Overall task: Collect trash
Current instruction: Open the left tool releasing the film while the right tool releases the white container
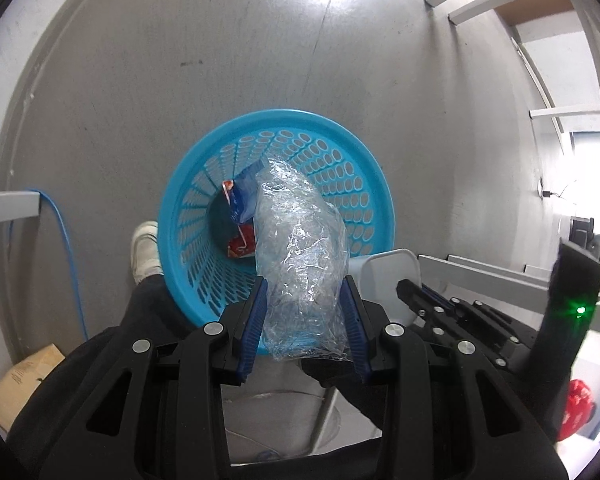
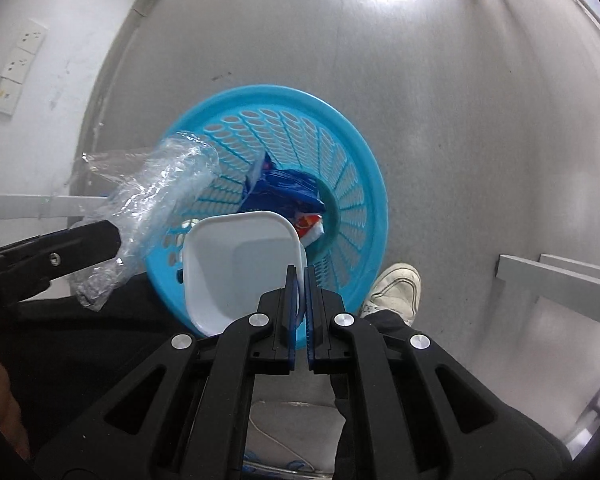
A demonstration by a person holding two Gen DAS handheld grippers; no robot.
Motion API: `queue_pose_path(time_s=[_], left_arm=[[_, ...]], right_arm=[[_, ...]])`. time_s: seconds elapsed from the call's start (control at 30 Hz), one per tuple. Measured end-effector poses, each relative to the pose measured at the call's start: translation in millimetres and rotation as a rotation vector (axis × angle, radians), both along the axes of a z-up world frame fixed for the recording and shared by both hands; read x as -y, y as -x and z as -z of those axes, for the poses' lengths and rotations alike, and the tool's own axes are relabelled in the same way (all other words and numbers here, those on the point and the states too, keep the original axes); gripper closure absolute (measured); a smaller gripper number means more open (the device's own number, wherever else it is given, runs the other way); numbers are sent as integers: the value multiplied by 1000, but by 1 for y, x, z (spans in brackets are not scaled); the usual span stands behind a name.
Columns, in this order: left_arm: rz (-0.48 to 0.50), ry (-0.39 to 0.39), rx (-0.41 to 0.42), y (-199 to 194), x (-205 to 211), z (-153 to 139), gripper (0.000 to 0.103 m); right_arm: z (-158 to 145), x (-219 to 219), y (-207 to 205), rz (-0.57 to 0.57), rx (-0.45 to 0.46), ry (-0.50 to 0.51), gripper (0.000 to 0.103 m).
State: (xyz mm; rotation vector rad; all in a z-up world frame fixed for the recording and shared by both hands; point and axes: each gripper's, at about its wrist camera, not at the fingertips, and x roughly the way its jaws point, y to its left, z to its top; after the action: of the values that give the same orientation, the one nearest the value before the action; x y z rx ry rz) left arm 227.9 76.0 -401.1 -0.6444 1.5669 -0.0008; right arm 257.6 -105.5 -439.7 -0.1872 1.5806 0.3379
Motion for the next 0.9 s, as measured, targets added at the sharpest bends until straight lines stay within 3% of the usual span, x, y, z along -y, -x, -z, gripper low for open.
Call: queue_pose_path(time_s=[0.23, 0.3, 0.33, 0.37, 0.4, 0.43, 0.67, 0.9], left_arm=[[-42, 49, -47, -7, -5, 16, 65], [-36, 44, -60, -9, -3, 19, 63], [-42, 44, -67, -9, -4, 21, 59], [-52, 47, -71, -10, -5, 22, 54], [-68, 47, -67, -11, -8, 22, 40], [-81, 37, -53, -11, -10, 20, 37], [-104, -29, -17, -6, -15, 7, 37], [-42, -119, 24, 6, -6, -10, 37]], right_arm=[[16, 2, -7, 15, -30, 2, 99], [17, 3, -8, 29, -35, -8, 94], [17, 4, -8, 37, -38, -14, 88], [17, 6, -8, 42, -40, -16, 76], [17, 6, -9, 43, -40, -16, 71], [17, 7, -8, 44, -39, -12, 71], [10, 8, -4, 50, -21, -17, 71], [-13, 15, 9, 50, 24, -49, 66]])
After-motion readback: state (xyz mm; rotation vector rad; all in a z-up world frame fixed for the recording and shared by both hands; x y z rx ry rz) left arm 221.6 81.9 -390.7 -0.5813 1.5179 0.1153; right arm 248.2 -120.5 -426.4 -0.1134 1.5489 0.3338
